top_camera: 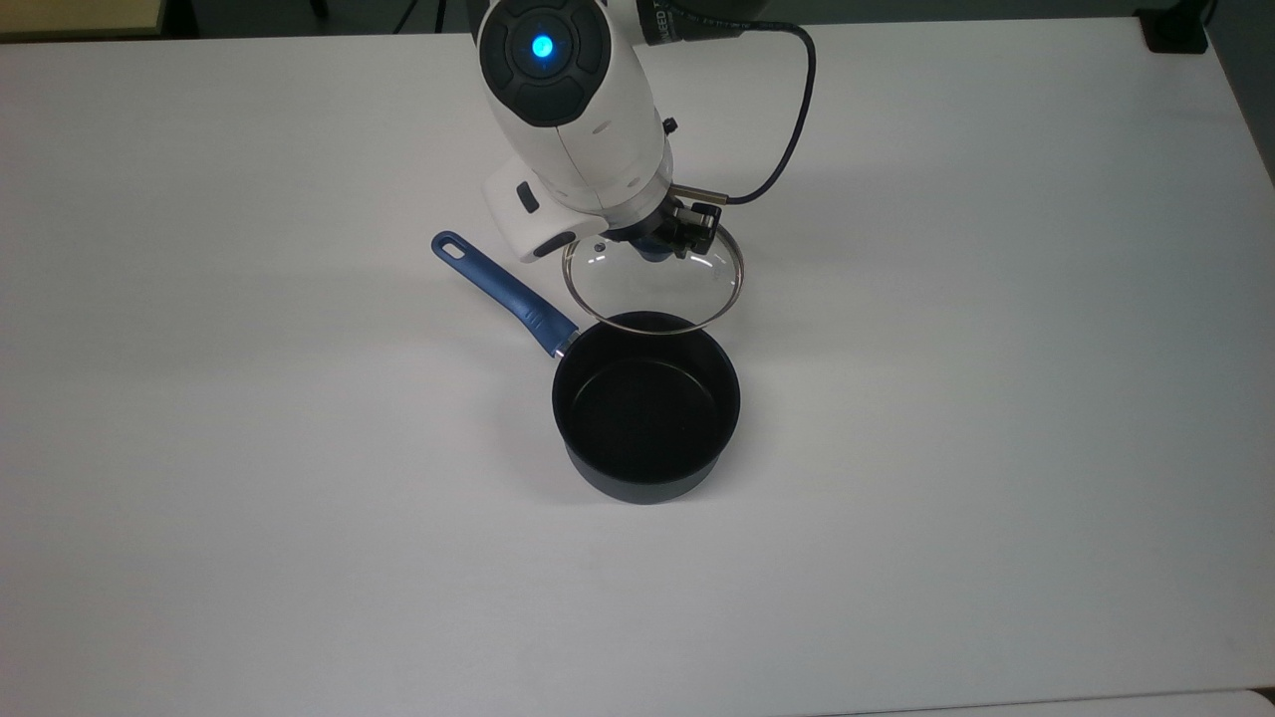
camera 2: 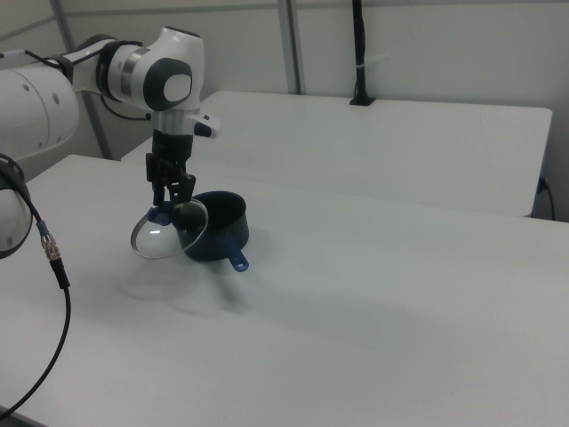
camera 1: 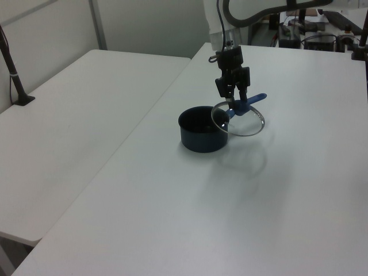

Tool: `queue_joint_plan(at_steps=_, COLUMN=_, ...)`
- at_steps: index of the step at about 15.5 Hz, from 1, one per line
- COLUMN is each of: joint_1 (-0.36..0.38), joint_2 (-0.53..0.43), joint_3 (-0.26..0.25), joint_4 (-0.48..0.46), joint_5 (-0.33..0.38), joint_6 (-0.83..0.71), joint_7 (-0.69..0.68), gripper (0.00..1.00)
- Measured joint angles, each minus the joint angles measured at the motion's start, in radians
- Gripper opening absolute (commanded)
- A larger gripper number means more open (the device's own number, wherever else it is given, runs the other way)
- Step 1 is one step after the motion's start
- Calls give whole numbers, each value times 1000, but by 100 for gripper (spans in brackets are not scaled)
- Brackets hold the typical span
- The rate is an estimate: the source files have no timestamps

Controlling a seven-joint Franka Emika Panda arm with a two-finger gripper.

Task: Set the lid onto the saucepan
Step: 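Position the lid above the saucepan rim and lower it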

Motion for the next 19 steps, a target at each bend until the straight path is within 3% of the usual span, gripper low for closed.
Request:
queue_joint_plan(at_steps=5, joint_1=-9, joint_2=0, joint_3=-25, joint_4=0, joint_5=45, joint_6=40, joint_7=16, gripper=42)
queue_joint_plan(at_steps=19, joint_1=-12, joint_2=1, joint_3=-56, joint_4=1, joint_5=90, joint_6=134, joint_7=101, gripper=42)
